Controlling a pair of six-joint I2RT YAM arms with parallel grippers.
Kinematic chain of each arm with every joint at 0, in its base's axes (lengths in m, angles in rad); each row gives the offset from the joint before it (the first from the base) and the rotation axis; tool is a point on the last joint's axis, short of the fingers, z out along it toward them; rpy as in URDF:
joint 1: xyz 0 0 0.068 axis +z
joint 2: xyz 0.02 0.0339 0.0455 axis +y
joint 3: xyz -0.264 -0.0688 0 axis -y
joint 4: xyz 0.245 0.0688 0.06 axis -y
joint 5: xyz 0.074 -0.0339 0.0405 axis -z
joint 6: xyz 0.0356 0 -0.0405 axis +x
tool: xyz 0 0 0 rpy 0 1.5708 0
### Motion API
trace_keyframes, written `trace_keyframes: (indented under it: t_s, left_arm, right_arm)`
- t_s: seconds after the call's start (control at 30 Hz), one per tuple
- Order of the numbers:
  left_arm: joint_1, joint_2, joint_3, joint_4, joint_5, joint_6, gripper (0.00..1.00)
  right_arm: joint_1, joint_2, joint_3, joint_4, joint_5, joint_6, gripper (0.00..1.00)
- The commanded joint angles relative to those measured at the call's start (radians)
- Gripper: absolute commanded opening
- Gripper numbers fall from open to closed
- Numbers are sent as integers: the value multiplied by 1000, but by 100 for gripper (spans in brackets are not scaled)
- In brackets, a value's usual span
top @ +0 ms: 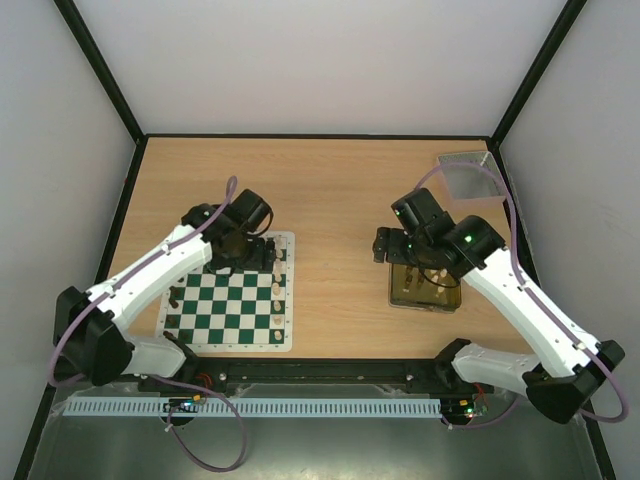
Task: Set up the chess pieces on the board
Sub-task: Move the chessboard to the center of the board.
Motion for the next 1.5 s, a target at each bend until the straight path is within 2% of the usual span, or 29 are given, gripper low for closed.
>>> trace_keyframes:
  t_s: [0.0,0.07,0.13,0.23,0.33,0.5,0.53,0.63,0.67,0.7,0.73,1.23,1.47]
  left_arm:
    - [48,40,53,-117,34,-15,92]
    - [98,38,40,-106,65,5,85]
    - [153,28,-3,-78,99,36,83]
    - [176,35,-67,-17,138,22,81]
    - [209,49,-171,69,200,-11,71]
    - [239,75,-290,184,231,-39,72]
    - [241,84,-301,197,231,-43,65]
    - [246,107,-315,208,217,-51,36]
    - [245,109,-314,210,212,-53,25]
    - [247,107,-311,211,208,-57,7]
    - [249,107,-309,211,207,-62,3]
    - [253,200,-319,263,116,-79,2]
    - [256,237,-311,282,122,-73,2]
  right_arm:
    - [16,-42,-7,-29,27,4,92]
    - [19,-38,14,-32,50,-2,92]
    - [20,-21,60,-42,104,-7,92]
    - [19,-4,95,-52,144,0,92]
    - [19,7,84,-51,161,10,92]
    - [19,14,91,-61,196,21,92]
    - [19,11,86,-60,203,21,92]
    - [19,7,62,-57,206,17,92]
    - [19,5,54,-56,205,16,92]
    - [19,2,46,-53,205,15,92]
    - [19,-3,39,-50,206,14,92]
    - [19,-13,0,-21,217,1,92]
    - [19,-7,-5,-17,223,1,92]
